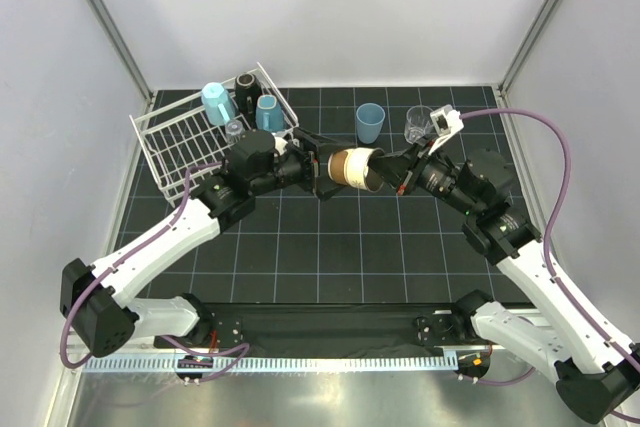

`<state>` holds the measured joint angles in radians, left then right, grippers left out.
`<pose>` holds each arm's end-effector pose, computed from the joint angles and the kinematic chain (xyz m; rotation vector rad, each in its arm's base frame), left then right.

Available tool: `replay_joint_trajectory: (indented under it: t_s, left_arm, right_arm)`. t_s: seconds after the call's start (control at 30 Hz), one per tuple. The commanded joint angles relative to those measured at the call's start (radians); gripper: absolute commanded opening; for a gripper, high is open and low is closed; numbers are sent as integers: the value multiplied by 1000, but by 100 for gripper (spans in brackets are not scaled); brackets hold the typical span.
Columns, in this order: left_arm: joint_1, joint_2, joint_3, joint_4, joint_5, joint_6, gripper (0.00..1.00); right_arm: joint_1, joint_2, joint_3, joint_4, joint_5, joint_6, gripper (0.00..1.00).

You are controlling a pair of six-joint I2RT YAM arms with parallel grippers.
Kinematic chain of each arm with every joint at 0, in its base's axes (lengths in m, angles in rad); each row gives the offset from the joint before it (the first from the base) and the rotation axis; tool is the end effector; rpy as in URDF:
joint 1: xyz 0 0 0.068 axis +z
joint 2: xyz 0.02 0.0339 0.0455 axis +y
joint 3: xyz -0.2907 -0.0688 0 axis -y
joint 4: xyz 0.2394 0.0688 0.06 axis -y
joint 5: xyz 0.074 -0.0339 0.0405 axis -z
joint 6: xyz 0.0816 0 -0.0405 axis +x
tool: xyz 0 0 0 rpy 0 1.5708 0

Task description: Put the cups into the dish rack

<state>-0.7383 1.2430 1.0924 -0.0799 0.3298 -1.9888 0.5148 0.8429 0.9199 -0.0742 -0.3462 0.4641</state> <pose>0.2184 -0.2344 0.3776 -1.1617 2.1565 -1.9665 0.1704 0.1282 0.4092 -0.3292 1.6328 1.0266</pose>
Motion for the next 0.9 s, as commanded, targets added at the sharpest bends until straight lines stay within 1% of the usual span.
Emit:
replay_joint_trajectory:
  t_s: [0.0, 0.03, 0.07, 0.13, 0.17, 0.23, 0.27, 0.33, 0.37, 0.43, 0.47, 0.5, 0.53, 0.57, 0.63, 0.67, 0.73, 0.77, 0.87]
  left_arm:
    - [-6, -13, 20, 109, -6, -143, 68]
    - [-7, -13, 17, 117, -9, -145, 66]
    - [-6, -13, 11, 126, -9, -148, 56]
    - [-7, -10, 0, 164, -12, -156, 47]
    - [-6, -7, -5, 187, -18, -154, 36]
    - [-6, 4, -11, 233, -17, -160, 24]
    - [-6, 7, -11, 238, -14, -162, 14]
    - [-7, 16, 0, 244, -9, -159, 6]
    - [-7, 18, 3, 246, -9, -159, 6]
    - [-7, 19, 9, 247, -8, -156, 12]
    - [-7, 19, 11, 246, -9, -154, 26]
    - [-6, 21, 11, 244, -8, -156, 34]
    - [-7, 16, 11, 243, -9, -156, 39]
    - [-6, 15, 11, 235, -11, -151, 47]
    - [-6, 9, 8, 229, -17, -150, 52]
    - [-7, 4, 11, 223, -15, -148, 60]
    - [-6, 3, 14, 213, -20, -142, 64]
    - [-6, 3, 17, 212, -20, -143, 68]
    - [-7, 6, 30, 212, -15, -136, 76]
  right_arm:
    - [10, -11, -6, 54, 21, -28, 4]
    - [11, -5, -4, 54, 16, -28, 4]
    - [11, -4, -4, 53, 13, -28, 4]
    - [11, -1, -6, 51, 4, -27, 4]
    - [13, 1, -7, 47, 0, -25, 5]
    - [11, 1, -15, 42, -7, -25, 7]
    - [14, -1, -18, 39, -5, -25, 7]
    - [14, -7, -26, 31, 3, -31, 7]
    - [14, -10, -27, 30, 13, -33, 7]
    - [13, -13, -26, 24, 22, -39, 7]
    - [14, -15, -17, 10, 42, -44, 7]
    - [14, -16, -15, 4, 61, -44, 6]
    - [14, -18, -9, -5, 79, -44, 4]
    - [14, -19, -9, -13, 93, -44, 4]
    - [14, -25, -9, -12, 127, -44, 4]
    - [13, -25, -10, -13, 139, -33, 4]
    - [16, -27, -15, -9, 153, -27, 4]
    - [16, -25, -18, -6, 157, -22, 4]
    - [24, -28, -33, 13, 176, -5, 4]
